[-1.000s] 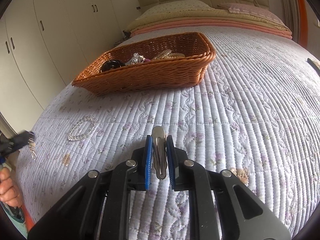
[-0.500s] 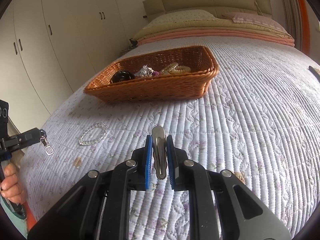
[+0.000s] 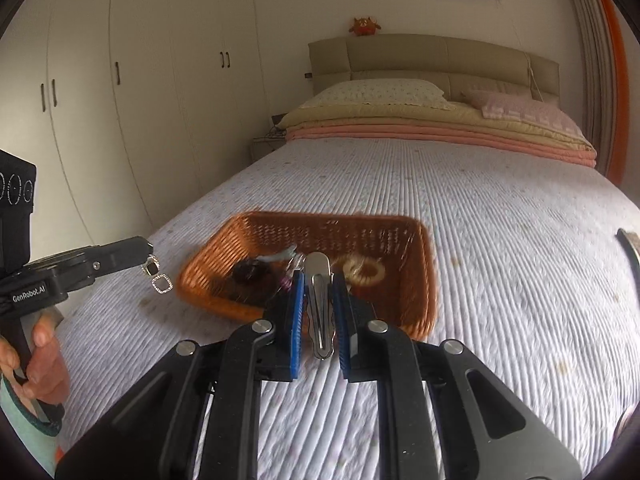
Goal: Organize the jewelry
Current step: 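Carry the earring and hair clip over the basket and open both grippers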
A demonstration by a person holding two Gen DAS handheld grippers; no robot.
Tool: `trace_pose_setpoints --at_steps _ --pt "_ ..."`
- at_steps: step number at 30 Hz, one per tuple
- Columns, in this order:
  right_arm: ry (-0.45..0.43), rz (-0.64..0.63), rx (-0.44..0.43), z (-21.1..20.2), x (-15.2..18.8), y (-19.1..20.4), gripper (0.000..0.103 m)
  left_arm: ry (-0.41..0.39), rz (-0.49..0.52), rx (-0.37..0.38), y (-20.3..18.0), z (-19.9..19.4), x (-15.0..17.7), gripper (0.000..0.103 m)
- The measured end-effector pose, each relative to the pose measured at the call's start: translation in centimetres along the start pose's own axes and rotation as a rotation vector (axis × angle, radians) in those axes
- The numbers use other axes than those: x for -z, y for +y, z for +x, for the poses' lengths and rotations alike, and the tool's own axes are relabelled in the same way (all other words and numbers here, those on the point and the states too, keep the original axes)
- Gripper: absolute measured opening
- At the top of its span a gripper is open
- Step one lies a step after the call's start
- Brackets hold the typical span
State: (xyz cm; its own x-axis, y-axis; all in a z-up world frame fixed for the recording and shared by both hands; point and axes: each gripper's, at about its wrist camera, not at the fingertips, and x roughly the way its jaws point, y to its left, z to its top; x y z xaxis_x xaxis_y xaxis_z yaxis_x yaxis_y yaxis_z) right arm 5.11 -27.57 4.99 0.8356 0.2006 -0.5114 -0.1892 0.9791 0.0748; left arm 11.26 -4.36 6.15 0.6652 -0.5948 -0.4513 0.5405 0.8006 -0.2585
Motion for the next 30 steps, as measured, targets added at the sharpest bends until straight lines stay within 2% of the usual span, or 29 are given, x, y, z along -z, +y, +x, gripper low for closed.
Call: trace_pose_setpoints --at_steps 7,10,18,19,21,22,23,25,28,30 --pt "0.119 0.062 -0.004 6.9 -2.4 -2.3 0.012 0.039 -0.009 -0.085 1.4 6.4 -1.4 0.013" --pt "0.166 0.095 -0.006 9.4 -2.4 -2.9 0.012 0.057 -0.049 -0.085 2.5 8.5 -1.0 0.013" --pt "0.276 0.152 0.007 13.9 -1.2 -4.4 0.013 0.088 -0.068 -0.117 3.5 10.4 -0.1 0.015" --pt "0.281 0.158 0.014 14.2 -1.0 -4.5 0.013 0.087 -0.067 -0.122 3.5 10.3 0.0 0.017" --pt "0.283 0.172 0.011 14.6 -0.9 -4.8 0.013 0.081 -0.060 -0.120 3.4 10.1 0.2 0.035" --pt "0.279 0.174 0.009 14.5 -0.9 -4.8 0.013 0.076 -0.058 -0.119 3.3 9.8 0.2 0.038" --pt "0.275 0.172 0.011 14.4 -0.9 -4.7 0.016 0.076 -0.060 -0.116 3.3 9.6 0.2 0.045" --pt "0.269 0.173 0.014 14.1 -1.0 -4.6 0.025 0.063 -0.066 -0.110 3.3 8.7 0.1 0.047" --pt "0.239 0.190 0.003 12.7 -1.0 -4.6 0.026 0.038 -0.069 -0.118 3.0 6.9 -0.1 0.049" --pt "0.207 0.197 -0.005 11.2 -1.0 -4.4 0.026 0.013 -0.064 -0.133 2.6 5.3 0.1 0.060"
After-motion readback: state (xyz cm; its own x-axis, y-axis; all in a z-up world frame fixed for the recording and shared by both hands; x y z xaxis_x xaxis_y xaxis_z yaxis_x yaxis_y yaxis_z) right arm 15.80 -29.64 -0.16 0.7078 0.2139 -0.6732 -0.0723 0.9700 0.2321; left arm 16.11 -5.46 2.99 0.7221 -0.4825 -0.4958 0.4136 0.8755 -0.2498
